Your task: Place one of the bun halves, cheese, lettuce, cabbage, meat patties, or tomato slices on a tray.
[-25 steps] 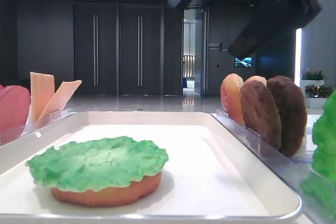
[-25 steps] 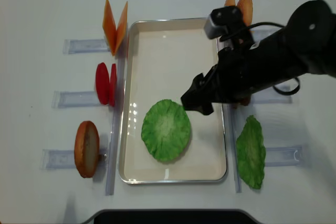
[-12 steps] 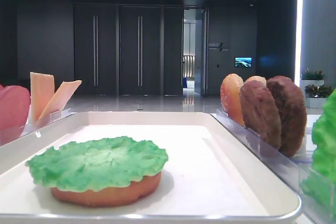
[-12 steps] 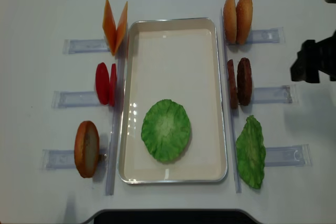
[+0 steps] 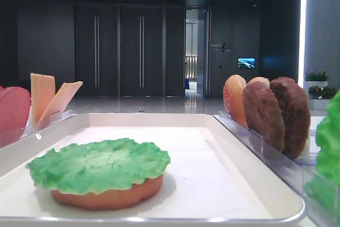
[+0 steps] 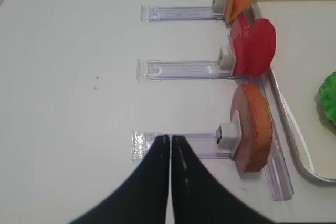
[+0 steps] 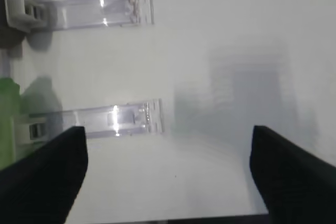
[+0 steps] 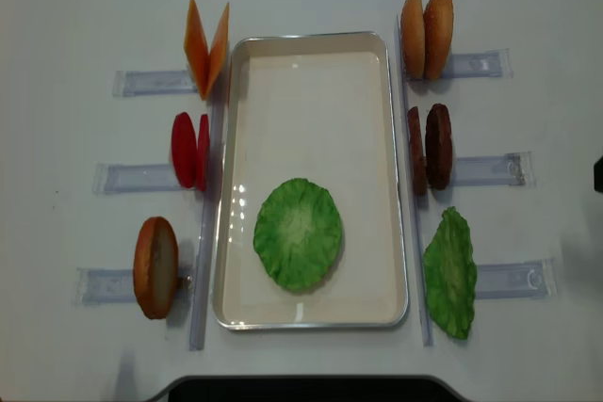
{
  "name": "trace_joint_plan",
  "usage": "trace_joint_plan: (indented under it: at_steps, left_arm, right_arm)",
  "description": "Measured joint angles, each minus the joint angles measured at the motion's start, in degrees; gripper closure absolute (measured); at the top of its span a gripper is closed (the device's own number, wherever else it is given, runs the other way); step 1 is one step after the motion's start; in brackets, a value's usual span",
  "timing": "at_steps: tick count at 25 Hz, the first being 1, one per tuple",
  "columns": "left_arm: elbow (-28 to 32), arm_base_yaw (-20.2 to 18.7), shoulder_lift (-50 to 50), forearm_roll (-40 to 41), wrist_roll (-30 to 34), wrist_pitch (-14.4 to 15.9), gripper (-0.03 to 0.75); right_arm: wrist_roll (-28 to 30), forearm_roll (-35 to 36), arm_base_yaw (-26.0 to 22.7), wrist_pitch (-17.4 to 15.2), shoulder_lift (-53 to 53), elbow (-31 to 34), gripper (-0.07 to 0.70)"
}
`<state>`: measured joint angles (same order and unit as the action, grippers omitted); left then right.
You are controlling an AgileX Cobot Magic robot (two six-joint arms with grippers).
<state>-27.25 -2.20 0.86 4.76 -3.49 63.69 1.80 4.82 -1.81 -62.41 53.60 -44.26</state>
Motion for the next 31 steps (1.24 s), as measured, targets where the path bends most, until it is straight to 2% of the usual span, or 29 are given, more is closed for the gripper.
trace_joint_plan:
  at_steps: [4,11,17,21,31]
  left_arm:
    - [0.0,0.0,0.0,0.0,0.0,0.0,0.715]
    - [0.0,0.0,0.0,0.0,0.0,0.0,0.715]
    - [0.0,0.0,0.0,0.0,0.0,0.0,0.715]
    - [0.0,0.0,0.0,0.0,0.0,0.0,0.715]
    - [0.0,0.0,0.0,0.0,0.0,0.0,0.715]
  right_arm:
    - [-3.76,-0.26,0.0,-2.2,-14.42,6.59,0.038]
    - [-4.59,-2.37,0.0,-6.56,-36.59,12.11,0.038]
    - [-4.49,-3.87,0.0,-6.58,-49.65,13.0,0.038]
    - [-4.45,-4.16,0.0,-3.78,-53.81,14.91,0.038]
    - [-4.42,-4.21,0.0,-2.74,-54.05,15.25,0.038]
